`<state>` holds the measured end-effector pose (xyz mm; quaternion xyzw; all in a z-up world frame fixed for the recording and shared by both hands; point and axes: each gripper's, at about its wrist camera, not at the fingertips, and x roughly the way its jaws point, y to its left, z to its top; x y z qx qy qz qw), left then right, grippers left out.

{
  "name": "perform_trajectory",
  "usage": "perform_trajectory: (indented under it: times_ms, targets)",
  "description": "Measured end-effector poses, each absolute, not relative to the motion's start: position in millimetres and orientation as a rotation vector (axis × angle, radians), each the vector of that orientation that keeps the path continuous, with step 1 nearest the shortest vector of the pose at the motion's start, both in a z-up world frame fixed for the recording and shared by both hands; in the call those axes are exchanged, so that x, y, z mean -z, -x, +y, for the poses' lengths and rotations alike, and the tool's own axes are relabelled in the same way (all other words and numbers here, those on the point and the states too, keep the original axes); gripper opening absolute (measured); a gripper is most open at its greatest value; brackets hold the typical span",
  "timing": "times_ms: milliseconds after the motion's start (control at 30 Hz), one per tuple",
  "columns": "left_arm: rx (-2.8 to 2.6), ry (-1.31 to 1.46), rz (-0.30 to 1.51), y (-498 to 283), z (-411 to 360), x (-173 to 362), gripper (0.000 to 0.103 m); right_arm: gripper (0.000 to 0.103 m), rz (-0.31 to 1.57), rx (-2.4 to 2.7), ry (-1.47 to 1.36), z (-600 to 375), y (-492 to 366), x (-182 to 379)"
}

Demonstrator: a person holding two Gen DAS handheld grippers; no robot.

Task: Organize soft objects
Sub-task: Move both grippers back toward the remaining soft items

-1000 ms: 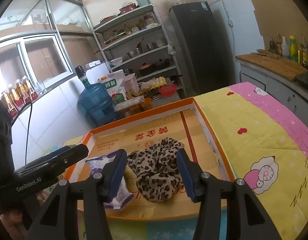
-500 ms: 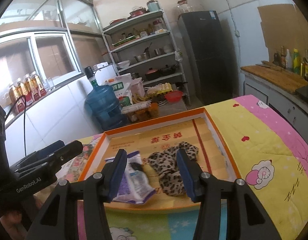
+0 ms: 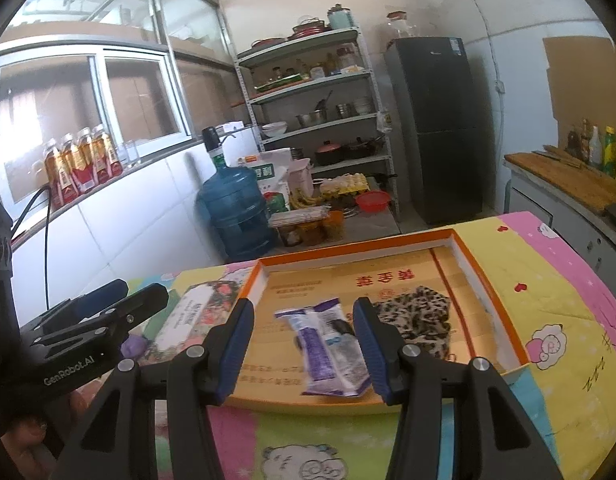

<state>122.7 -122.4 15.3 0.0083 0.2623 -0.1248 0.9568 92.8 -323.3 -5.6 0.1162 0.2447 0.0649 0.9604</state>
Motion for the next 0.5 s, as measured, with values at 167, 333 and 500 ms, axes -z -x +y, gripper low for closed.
perform_trajectory:
  times_ms: [167,333,500]
  targets:
    - [0.222,-0.010,0.524,-112,-99,-15,0.074,0.051,0.495,-0.150,-0.213,-304,-89,0]
    - [0.194,-0.002,0.525,-104,-81,-14,0.074,0.051,0.496,-0.169,-0.186,-282,-84,-4]
    - [0.171,0.011,0.531,-98,-62,-12,0.074,0.051,0.499,-0.188,-0.161,-262,-79,-6]
